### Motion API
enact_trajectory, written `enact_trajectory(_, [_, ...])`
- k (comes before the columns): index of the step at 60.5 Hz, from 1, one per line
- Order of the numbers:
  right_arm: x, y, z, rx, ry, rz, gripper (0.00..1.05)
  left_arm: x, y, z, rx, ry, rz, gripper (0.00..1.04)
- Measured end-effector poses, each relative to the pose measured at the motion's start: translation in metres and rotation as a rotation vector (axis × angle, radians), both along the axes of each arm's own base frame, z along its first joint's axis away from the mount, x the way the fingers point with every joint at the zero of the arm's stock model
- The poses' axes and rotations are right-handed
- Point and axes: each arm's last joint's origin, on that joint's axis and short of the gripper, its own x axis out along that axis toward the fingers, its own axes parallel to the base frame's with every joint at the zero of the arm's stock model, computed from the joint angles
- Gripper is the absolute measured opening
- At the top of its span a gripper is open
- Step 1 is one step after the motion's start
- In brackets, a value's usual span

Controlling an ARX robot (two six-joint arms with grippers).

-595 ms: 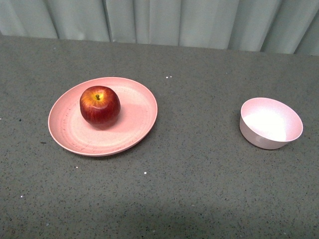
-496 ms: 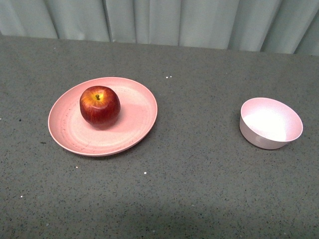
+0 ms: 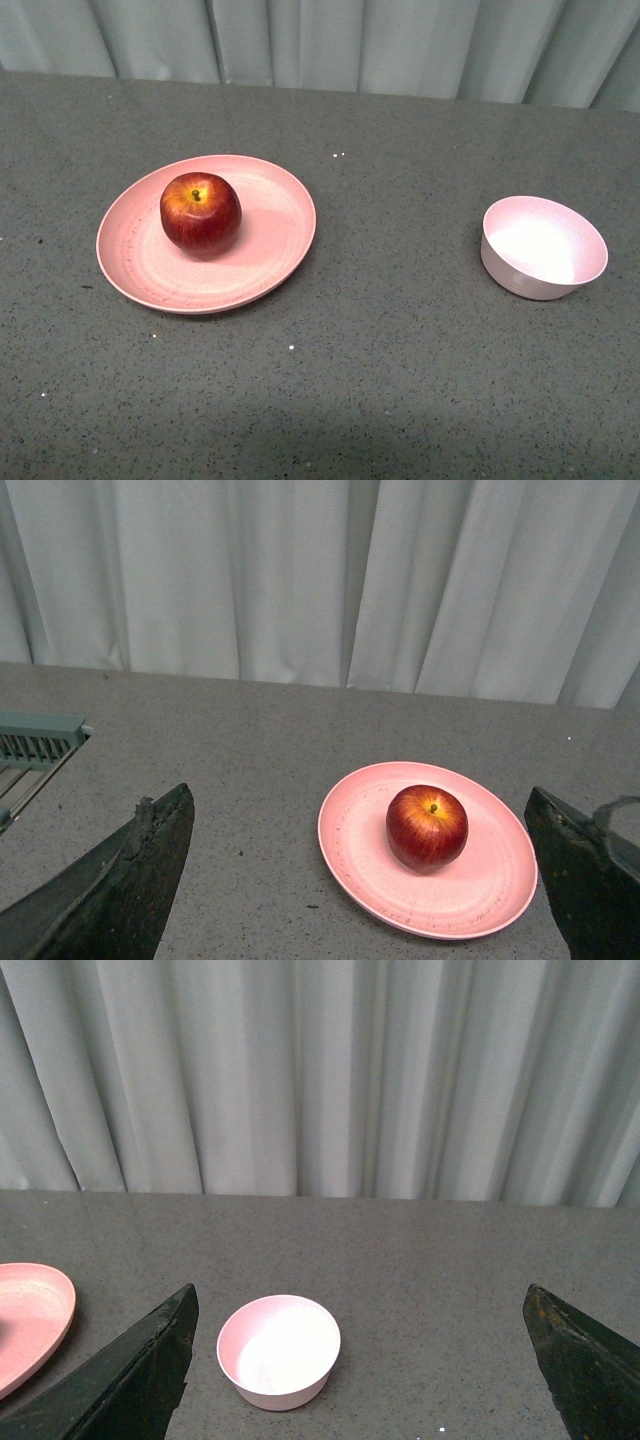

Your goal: Move apple from plate to bowl

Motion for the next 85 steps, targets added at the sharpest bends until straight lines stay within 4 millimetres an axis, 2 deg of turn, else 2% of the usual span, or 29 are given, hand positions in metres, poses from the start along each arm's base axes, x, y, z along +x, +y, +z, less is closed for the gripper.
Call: enact_trajectory(85, [0.0000,0.0000,0.0000,0.000,0.000,0.000,0.95,0.0000,0.0000,0.0000,0.000,0.000,0.000,0.98])
